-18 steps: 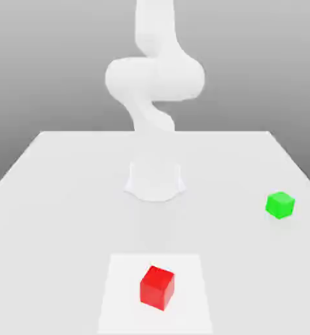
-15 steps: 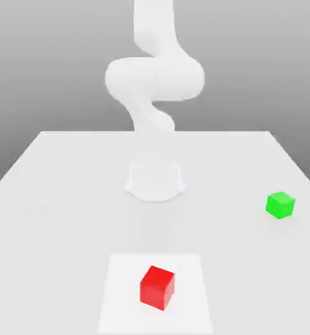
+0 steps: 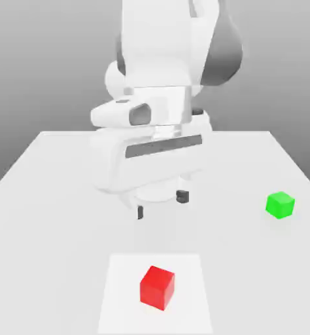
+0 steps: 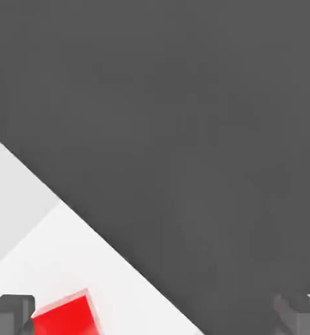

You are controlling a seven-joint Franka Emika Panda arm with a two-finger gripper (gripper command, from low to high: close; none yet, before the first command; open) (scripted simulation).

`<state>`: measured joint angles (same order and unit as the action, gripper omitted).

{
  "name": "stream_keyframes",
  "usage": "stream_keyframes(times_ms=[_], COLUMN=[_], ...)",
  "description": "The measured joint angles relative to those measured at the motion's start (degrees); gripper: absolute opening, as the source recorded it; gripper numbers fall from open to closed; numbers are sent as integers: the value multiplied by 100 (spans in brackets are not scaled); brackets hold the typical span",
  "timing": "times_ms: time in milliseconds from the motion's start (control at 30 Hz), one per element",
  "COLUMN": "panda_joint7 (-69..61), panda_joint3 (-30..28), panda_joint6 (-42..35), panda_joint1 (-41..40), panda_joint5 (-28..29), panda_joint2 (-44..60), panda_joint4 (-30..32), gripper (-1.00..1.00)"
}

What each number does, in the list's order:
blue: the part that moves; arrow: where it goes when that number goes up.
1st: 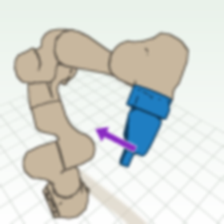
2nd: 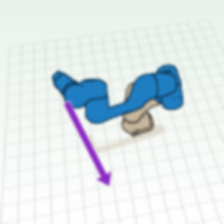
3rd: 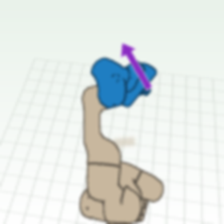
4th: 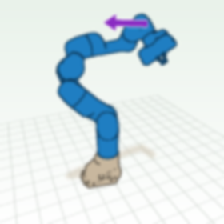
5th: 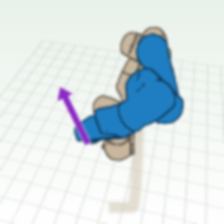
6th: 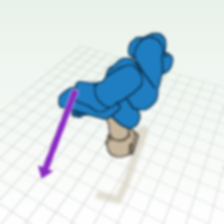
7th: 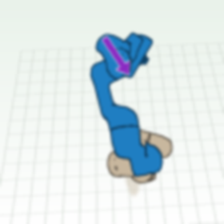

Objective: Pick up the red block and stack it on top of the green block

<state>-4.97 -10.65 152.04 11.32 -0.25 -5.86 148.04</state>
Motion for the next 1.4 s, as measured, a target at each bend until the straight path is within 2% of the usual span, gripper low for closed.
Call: stream_keyframes(times_ms=[167, 333, 367, 600, 800, 1200, 1400], panda_joint7=[-1323, -1834, -1892, -1906, -1539, -1211, -1076], panda_joint3=[65, 375, 462, 491, 311, 1624, 2406], panda_joint6=[501, 1311, 1483, 1510, 647, 284, 153], panda_joint1=[-17, -239, -308, -333, -152, 2443, 3435], panda_joint5=[-198, -625, -701, -715, -235, -447, -610], panda_joint2=[980, 2012, 2215, 2263, 1211, 252, -183], panda_joint4=[372, 299, 269, 263, 439, 1012, 1305], gripper=[0, 0, -100, -100, -100, -100, -100])
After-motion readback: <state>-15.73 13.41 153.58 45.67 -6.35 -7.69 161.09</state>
